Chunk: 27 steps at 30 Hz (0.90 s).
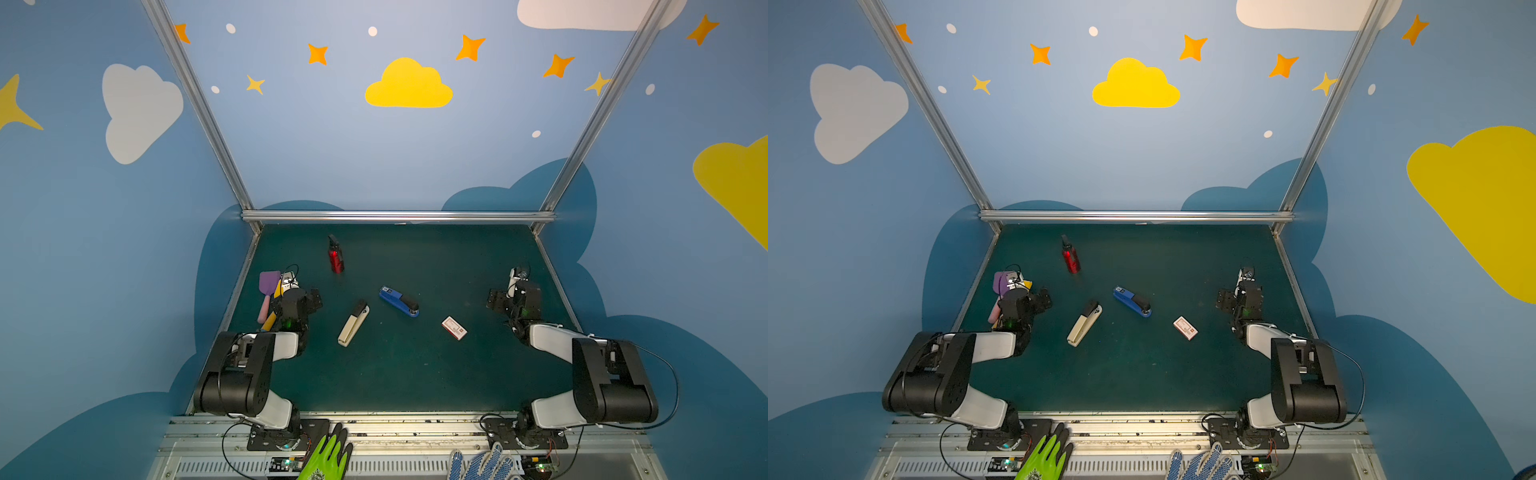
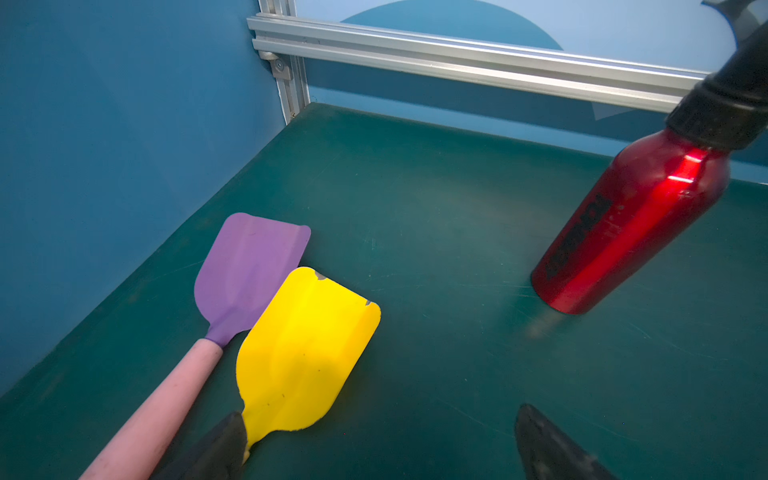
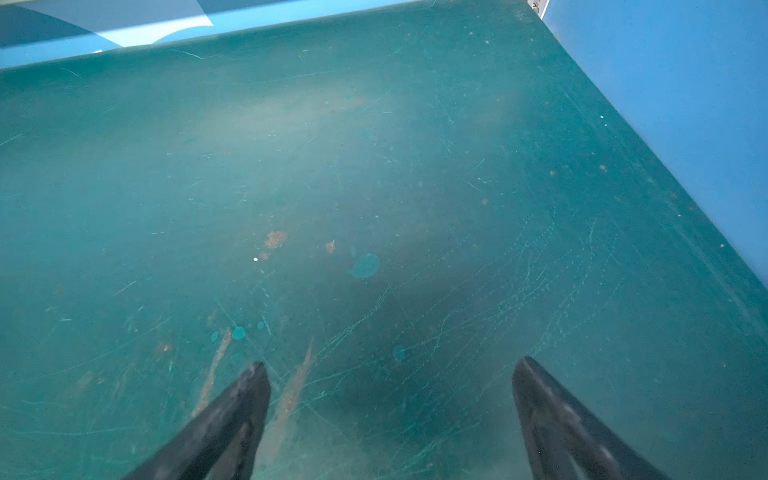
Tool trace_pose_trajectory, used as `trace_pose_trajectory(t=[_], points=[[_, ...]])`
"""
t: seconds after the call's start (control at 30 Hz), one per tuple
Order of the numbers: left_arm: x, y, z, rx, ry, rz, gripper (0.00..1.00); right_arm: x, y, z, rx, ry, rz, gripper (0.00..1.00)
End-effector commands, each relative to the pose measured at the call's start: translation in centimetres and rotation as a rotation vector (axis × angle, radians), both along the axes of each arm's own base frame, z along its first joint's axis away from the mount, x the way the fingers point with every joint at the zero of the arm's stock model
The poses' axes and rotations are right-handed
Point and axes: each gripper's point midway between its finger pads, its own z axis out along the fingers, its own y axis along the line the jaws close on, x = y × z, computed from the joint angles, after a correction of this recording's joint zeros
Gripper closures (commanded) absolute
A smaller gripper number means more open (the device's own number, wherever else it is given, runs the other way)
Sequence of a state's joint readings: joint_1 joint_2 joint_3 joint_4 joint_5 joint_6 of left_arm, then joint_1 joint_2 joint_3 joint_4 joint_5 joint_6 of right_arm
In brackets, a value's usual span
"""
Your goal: Load the staples into the stapler
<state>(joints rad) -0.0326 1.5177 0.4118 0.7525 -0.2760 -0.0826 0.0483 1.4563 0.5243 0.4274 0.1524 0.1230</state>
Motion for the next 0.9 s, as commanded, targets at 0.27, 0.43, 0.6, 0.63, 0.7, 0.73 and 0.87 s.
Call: trace_pose_trajectory(t=[0.27, 0.43, 0.6, 0.63, 0.7, 0.73, 0.87], points=[[0.1, 0.7, 0.9, -0.008, -0.019, 0.034, 0.0, 0.4, 0.3, 1.6, -0.031, -0.017, 0.038, 0.08], [0.1, 1.5, 2.5, 0.019, 0.046, 0.098, 0.0, 0.0, 0.3, 4.5, -0.002, 0.029, 0.009, 0.08], [-0.5, 2.4, 6.0, -0.038, 0.023, 0.204, 0.0, -0.5, 2.0, 9.8, 0.145, -0.092, 0.067, 0.08], [-0.9, 2.7, 6.8, -0.095, 0.016, 0.256, 0.0, -0.9, 2.0, 10.9, 0.237, -0.114, 0.019, 0.08], [-1.8, 3.3, 7.6, -0.247, 0.02, 0.38, 0.0, -1.7, 1.2, 11.2, 0.417, -0.102, -0.123, 0.03], [-1.8, 2.8, 7.9, -0.283, 0.055, 0.351, 0.0, -1.5, 1.7, 11.7, 0.487, -0.12, -0.094, 0.03], [-2.3, -0.8, 9.3, -0.402, 0.109, 0.173, 0.02, -1.8, 7.0, 12.2, 0.597, -0.027, 0.2, 0.26]])
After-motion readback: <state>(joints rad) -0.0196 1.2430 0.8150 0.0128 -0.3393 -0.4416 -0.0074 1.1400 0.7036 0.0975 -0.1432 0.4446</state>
